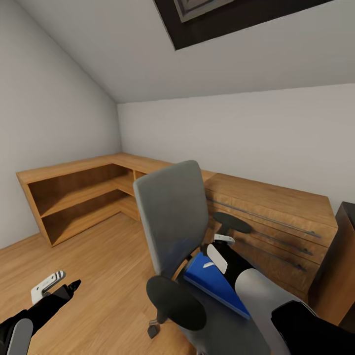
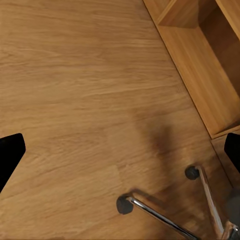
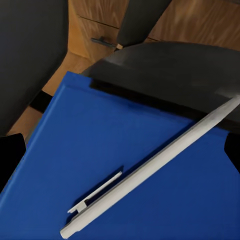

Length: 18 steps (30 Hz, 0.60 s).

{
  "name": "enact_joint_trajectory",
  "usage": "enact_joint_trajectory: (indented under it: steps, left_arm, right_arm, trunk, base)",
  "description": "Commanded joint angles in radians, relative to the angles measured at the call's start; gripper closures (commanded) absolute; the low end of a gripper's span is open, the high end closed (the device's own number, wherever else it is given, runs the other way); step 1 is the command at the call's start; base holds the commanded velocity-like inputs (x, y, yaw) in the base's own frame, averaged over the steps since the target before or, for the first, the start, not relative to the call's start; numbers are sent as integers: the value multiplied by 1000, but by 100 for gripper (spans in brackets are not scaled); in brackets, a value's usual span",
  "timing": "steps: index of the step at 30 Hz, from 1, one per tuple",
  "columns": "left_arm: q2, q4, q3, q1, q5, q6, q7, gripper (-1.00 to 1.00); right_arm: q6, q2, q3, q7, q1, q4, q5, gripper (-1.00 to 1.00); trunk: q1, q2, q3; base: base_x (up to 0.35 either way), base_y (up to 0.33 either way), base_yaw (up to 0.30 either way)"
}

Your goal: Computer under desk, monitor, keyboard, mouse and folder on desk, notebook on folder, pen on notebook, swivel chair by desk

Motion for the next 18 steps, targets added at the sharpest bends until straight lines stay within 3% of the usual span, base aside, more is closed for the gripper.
enact_joint_trajectory:
  steps: [1, 13, 18]
  left_arm:
    - [0, -1, 1, -1, 11, 5, 9, -100]
    - [0, -1, 3, -1, 11, 6, 9, -100]
    - [-1, -1, 25, -1, 12, 6, 9, -100]
  right_arm:
    - [4, -1, 8, -8, -1, -1, -8, -100]
    - [4, -2, 8, -9, -1, -2, -8, -100]
    - [4, -2, 8, -10, -1, -1, -8, -100]
  trunk:
    - [4, -8, -4]
    - [50, -92, -42]
    - [50, -92, -42]
  base:
    - [0, 0, 0]
    - [0, 0, 0]
    - [0, 0, 0]
